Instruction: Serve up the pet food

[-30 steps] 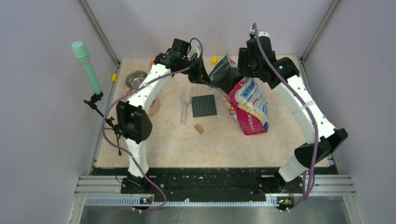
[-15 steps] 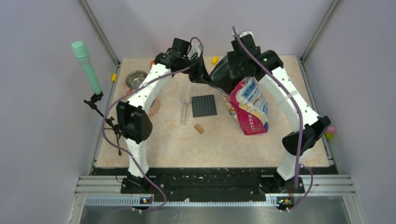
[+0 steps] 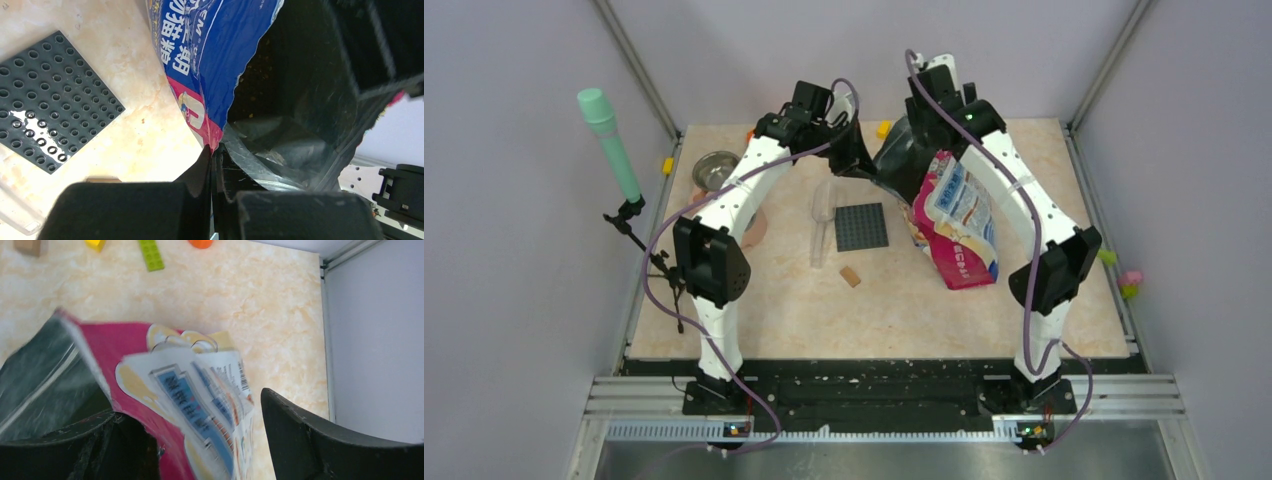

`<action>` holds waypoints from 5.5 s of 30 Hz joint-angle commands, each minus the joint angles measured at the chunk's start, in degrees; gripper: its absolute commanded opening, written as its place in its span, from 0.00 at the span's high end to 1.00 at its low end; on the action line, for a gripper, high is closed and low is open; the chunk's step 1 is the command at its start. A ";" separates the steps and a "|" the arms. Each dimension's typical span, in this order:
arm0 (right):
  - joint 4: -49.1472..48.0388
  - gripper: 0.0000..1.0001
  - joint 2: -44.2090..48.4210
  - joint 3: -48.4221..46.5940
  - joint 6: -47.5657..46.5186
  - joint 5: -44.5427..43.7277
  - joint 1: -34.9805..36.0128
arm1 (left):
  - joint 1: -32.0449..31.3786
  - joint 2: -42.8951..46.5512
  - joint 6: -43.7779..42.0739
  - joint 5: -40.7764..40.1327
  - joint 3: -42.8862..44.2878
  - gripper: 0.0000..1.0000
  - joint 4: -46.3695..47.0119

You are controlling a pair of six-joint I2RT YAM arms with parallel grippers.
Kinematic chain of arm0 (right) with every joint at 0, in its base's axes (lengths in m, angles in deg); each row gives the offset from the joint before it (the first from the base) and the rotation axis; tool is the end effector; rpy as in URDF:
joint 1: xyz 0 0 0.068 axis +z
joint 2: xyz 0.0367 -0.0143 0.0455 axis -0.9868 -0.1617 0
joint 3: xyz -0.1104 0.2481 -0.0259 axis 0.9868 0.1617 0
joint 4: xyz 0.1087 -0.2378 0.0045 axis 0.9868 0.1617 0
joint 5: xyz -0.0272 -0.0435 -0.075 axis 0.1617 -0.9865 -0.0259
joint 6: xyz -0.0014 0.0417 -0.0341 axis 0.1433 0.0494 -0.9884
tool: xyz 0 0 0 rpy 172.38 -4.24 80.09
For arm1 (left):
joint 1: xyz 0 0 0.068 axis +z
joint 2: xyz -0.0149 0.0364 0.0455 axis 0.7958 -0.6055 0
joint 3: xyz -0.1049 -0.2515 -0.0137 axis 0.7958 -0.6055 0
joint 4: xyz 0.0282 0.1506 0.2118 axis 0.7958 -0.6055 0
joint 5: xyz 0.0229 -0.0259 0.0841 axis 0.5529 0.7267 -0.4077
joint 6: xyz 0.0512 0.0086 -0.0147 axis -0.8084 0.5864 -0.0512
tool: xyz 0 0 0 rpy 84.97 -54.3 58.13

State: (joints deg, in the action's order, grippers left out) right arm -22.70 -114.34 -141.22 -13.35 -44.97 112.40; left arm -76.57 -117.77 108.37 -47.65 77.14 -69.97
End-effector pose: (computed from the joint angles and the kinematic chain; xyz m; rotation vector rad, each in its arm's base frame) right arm 0.3548 0.1945 0.4130 -0.1692 2.1530 -0.3560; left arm 0.3977 -0.2003 0.3532 0.2343 2.4667 -1.2397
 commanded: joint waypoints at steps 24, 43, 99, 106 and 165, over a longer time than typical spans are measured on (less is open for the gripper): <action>15.90 0.27 7.51 -2.77 9.53 4.89 -1.73 | 0.04 3.60 1.81 -1.49 2.40 1.00 1.59; 6.31 1.00 16.00 16.19 16.57 11.57 5.00 | -0.34 4.86 -5.04 -9.53 -8.74 1.00 -2.68; 5.33 1.00 11.10 0.44 12.12 -1.05 -3.05 | -7.26 -10.79 9.67 4.64 3.09 1.00 20.45; 5.63 0.86 11.07 7.45 12.77 8.16 -0.26 | -1.00 -5.09 -1.70 4.41 -2.26 1.00 9.20; -17.88 1.00 23.32 36.41 10.10 32.26 6.35 | 4.46 19.67 -11.30 -23.81 -20.41 0.60 -5.27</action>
State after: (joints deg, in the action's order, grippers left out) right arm -37.76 -94.37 -106.92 -3.73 -17.32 117.82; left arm -72.13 -99.96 95.39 -68.48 59.06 -76.33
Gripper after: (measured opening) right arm 0.014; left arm 0.412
